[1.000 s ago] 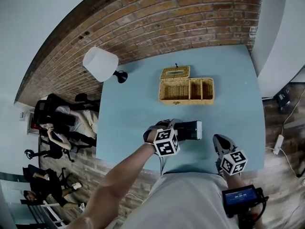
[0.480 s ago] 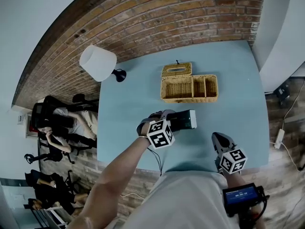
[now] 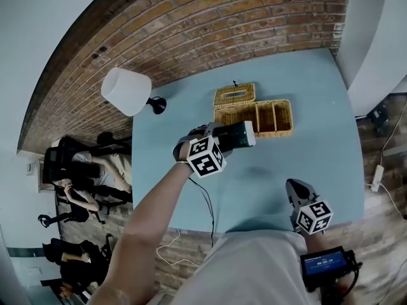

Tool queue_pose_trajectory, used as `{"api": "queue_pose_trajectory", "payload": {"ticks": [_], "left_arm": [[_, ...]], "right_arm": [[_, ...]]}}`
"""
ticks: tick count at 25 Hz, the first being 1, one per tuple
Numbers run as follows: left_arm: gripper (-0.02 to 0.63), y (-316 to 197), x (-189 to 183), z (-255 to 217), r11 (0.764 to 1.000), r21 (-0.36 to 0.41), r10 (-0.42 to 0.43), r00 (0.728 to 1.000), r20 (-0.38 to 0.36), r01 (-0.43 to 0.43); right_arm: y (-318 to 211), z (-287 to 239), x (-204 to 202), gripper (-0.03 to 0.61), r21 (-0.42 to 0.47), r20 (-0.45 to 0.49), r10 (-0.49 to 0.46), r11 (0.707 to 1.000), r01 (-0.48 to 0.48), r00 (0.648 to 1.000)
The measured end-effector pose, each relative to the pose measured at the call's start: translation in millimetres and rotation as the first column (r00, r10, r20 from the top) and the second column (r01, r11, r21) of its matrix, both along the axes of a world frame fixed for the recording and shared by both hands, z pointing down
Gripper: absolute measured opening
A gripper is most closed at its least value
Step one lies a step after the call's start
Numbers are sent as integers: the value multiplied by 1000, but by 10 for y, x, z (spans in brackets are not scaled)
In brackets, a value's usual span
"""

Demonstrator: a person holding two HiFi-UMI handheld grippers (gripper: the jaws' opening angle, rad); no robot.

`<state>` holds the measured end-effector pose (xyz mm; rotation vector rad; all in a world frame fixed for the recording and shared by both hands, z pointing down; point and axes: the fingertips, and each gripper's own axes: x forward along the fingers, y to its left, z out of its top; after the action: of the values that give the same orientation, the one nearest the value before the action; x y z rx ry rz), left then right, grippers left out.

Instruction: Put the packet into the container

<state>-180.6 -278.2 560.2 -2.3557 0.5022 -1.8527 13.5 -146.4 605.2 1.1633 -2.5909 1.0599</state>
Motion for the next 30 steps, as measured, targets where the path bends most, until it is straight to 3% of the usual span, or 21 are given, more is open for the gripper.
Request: {"api": "queue_pose_trajectory", "payload": {"ticks": [12, 17, 30], "left_arm": [[337, -645, 23, 94, 1000, 7, 18, 999, 48, -18], [337, -701, -5, 296, 998, -13, 59, 994, 97, -58], [337, -759, 12, 653, 994, -87, 80, 990, 117, -70]], "right_arm": [[25, 108, 187, 8, -31, -22, 59, 998, -60, 998], [45, 149, 250, 8, -48, -30, 78, 996, -79, 997], [55, 183, 252, 8, -73, -36, 85, 993, -88, 996]]}}
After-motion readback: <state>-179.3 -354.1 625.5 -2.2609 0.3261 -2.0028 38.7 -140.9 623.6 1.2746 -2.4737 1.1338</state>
